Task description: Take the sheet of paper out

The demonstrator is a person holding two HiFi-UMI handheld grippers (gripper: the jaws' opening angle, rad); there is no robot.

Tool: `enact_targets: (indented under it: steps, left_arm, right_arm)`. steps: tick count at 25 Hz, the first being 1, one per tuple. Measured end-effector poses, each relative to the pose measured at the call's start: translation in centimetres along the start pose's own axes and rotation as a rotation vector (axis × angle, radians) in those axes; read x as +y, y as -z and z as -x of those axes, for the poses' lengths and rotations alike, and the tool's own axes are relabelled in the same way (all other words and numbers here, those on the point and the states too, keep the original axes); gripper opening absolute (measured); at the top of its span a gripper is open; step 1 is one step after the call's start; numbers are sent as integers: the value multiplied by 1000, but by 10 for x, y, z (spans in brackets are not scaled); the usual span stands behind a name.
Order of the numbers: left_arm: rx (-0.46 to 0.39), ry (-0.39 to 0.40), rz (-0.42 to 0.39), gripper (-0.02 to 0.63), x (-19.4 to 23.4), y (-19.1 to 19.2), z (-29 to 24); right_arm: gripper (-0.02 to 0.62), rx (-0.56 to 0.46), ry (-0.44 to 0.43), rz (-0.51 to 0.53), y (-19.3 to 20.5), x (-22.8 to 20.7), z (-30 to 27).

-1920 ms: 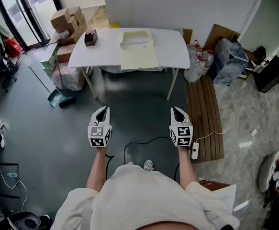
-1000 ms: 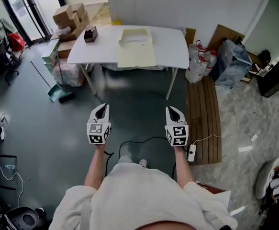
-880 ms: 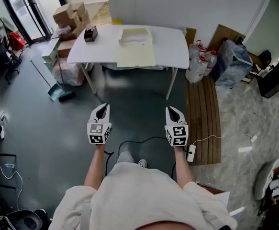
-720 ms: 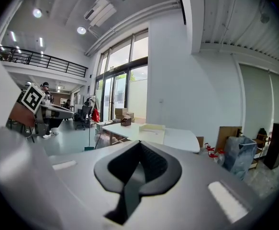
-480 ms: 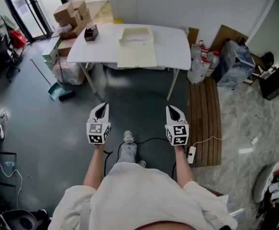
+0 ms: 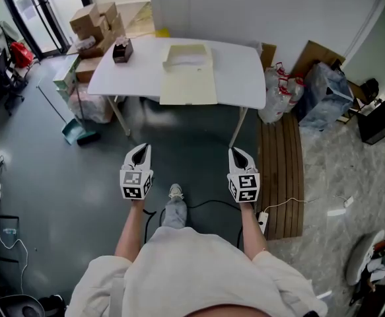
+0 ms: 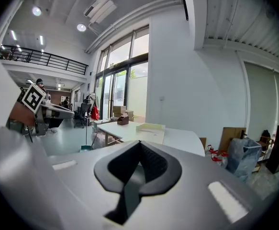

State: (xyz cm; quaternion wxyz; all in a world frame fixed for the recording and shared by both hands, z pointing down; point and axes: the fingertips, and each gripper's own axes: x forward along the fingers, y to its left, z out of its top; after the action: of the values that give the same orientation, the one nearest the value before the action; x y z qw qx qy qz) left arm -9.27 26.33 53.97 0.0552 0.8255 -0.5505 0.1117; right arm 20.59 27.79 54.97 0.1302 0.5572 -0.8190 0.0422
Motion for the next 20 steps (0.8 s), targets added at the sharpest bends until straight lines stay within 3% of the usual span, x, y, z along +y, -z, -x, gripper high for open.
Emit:
enact_targets:
  steps: [7,20]
  left_arm:
    - [3,13,9,6,44,-15,-75]
    - [-40,38,22,6,146,-64,-212]
  right_arm:
    - [2,21,15,-2,-16,-23,-77]
    - [2,4,52,24,-80,-52,-230]
